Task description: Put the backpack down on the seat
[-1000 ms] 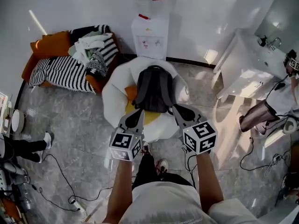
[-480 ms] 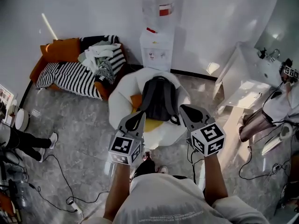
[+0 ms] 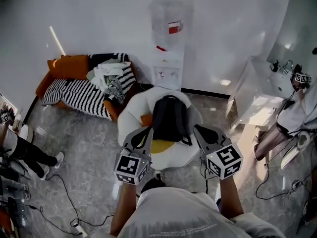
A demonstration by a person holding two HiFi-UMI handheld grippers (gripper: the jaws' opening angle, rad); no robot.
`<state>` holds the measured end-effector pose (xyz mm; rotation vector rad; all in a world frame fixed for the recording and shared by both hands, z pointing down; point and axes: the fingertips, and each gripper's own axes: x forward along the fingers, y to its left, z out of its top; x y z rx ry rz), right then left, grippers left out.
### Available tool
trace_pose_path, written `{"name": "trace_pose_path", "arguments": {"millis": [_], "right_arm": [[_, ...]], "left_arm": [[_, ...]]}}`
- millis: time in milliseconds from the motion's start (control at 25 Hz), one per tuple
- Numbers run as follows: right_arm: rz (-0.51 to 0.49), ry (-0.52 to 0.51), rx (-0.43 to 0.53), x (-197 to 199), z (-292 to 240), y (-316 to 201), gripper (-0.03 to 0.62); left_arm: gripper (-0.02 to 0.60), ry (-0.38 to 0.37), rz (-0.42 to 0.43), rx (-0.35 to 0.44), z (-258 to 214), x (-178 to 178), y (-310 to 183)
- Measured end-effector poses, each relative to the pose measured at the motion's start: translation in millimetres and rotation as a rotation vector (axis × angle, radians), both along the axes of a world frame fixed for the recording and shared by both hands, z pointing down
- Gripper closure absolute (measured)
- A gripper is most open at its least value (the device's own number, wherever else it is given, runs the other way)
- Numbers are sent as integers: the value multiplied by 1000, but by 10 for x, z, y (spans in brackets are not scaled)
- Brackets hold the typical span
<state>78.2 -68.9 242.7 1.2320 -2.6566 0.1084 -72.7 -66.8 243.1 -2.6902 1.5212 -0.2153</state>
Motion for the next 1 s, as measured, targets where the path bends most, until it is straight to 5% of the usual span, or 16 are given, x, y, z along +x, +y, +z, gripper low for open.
{"name": "trace_pose_path", "arguments": {"millis": [1000], "right_arm": [[15,23,50,2,-155,61,591]], "left_arm": [[586,-41,-18,33,-138,137,73]]}}
